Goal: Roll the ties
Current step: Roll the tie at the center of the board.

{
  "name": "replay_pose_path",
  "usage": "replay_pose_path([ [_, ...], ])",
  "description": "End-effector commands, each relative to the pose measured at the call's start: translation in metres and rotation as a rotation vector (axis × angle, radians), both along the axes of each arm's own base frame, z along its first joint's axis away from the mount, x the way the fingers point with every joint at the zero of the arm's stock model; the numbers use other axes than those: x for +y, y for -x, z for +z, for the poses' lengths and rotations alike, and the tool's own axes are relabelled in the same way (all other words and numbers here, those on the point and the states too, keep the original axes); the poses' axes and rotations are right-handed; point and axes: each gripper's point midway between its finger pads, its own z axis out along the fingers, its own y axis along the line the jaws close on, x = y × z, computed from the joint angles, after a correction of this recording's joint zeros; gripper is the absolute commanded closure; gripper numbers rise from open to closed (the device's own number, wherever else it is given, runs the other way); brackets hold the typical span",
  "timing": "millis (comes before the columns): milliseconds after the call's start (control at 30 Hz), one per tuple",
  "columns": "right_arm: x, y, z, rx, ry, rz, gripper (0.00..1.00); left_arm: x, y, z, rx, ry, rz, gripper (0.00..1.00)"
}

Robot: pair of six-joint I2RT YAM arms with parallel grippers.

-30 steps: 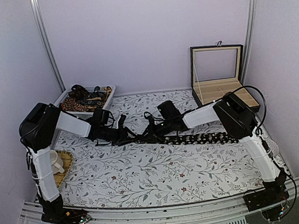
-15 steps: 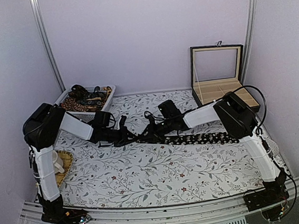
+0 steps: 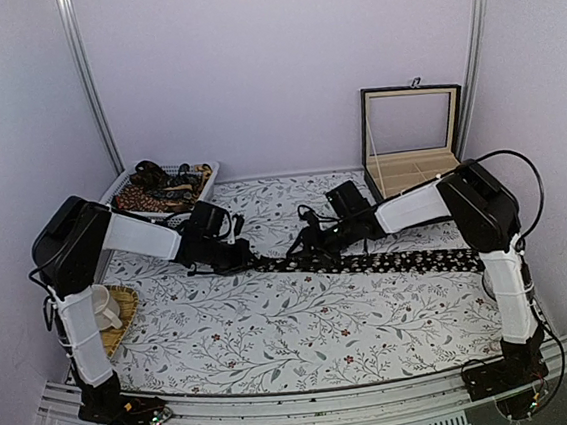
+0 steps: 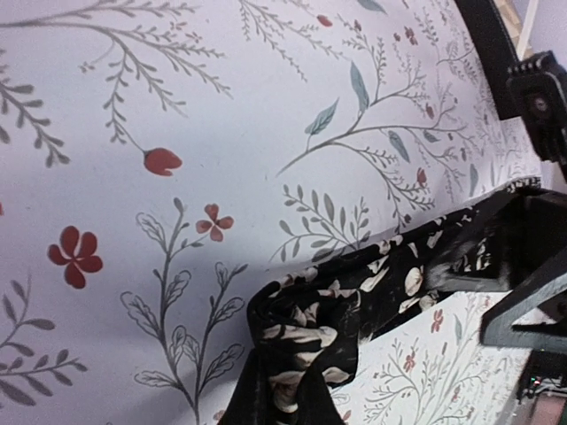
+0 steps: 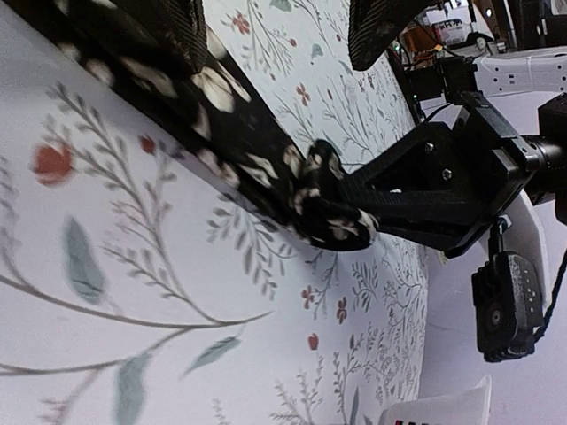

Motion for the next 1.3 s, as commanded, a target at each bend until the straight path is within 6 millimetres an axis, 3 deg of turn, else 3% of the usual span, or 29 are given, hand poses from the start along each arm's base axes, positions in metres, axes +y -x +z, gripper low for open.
replay_pose_path([
  [0, -0.047, 0.002, 0.088, -0.175, 0.005, -0.039, 0.46, 0.028, 0.000, 0.001, -0.049, -0.287, 0.061, 1.00],
  [167, -0.082, 0.012, 0.092, -0.247, 0.102, -0.075, 0.44, 0.033, 0.001, -0.001, -0.086, -0.440, 0.084, 1.00],
  [300, -0.109, 0.014, 0.073, -0.286, 0.234, -0.109, 0.42, 0.036, -0.001, 0.005, -0.122, -0.516, 0.107, 1.00],
  [333, -0.112, 0.013, 0.070, -0.294, 0.253, -0.112, 0.42, 0.040, 0.000, -0.009, -0.112, -0.569, 0.112, 1.00],
  [400, -0.118, 0.013, 0.062, -0.300, 0.291, -0.118, 0.42, 0.040, -0.002, -0.005, -0.130, -0.625, 0.122, 1.00],
  [633, -0.126, 0.007, 0.027, -0.268, 0.381, -0.124, 0.42, 0.026, -0.011, 0.016, -0.237, -0.820, 0.129, 1.00],
  [933, -0.131, 0.006, -0.008, -0.206, 0.423, -0.115, 0.41, 0.015, -0.021, 0.025, -0.316, -1.005, 0.135, 1.00],
  [1267, -0.136, 0.011, -0.054, -0.095, 0.456, -0.096, 0.41, -0.002, -0.031, 0.027, -0.360, -0.943, 0.136, 1.00],
])
